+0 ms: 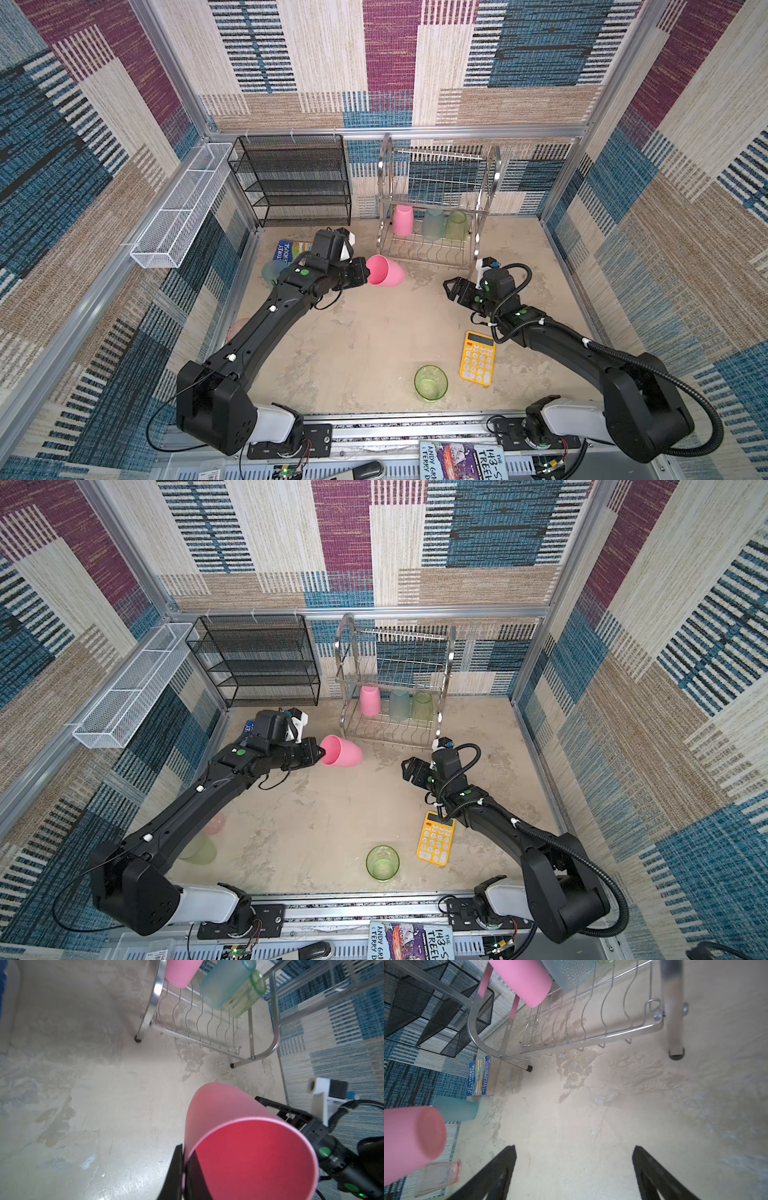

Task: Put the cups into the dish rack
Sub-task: 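Lift the pink cup with left gripper toward right gripper while right gripper approaches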

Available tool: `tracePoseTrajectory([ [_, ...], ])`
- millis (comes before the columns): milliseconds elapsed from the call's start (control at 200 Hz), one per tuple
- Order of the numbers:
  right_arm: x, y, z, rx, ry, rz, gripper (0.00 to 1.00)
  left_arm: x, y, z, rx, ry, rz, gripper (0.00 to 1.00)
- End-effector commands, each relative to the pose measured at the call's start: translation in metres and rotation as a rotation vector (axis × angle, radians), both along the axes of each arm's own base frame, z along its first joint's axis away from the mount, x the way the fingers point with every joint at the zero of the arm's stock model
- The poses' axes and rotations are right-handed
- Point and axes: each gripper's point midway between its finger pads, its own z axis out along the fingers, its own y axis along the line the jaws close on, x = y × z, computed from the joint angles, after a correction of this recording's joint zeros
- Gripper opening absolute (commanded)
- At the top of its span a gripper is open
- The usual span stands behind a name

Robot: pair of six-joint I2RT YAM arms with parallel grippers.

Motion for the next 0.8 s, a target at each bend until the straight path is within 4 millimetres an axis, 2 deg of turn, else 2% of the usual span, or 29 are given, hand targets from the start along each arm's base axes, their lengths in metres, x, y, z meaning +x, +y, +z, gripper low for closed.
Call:
tracePoseTrajectory([
  [0, 0.005, 0.028, 0.021, 0.144, -0.001, 0.032, 0.91, -0.001, 0.000, 0.015, 0.034, -0.052, -0.050, 0.00],
  [145, 0.008, 0.052, 0.031, 0.293, 0.070, 0.037, 0.91, 0.002, -0.001, 0.016, 0.031, -0.110, -0.064, 0.00],
  [311, 0.008, 0.065, 0.042, 0.500, 0.142, -0.002, 0.91, 0.003, -0.002, 0.017, 0.009, -0.199, -0.074, 0.00],
  [621, 0.018, 0.072, 0.078, 0.776, 0.201, -0.100, 0.91, 0.008, -0.008, 0.010, -0.098, -0.292, -0.056, 0.00],
  [796, 0.021, 0.069, 0.082, 0.869, 0.247, -0.197, 0.91, 0.010, -0.013, 0.011, -0.151, -0.334, -0.080, 0.00],
])
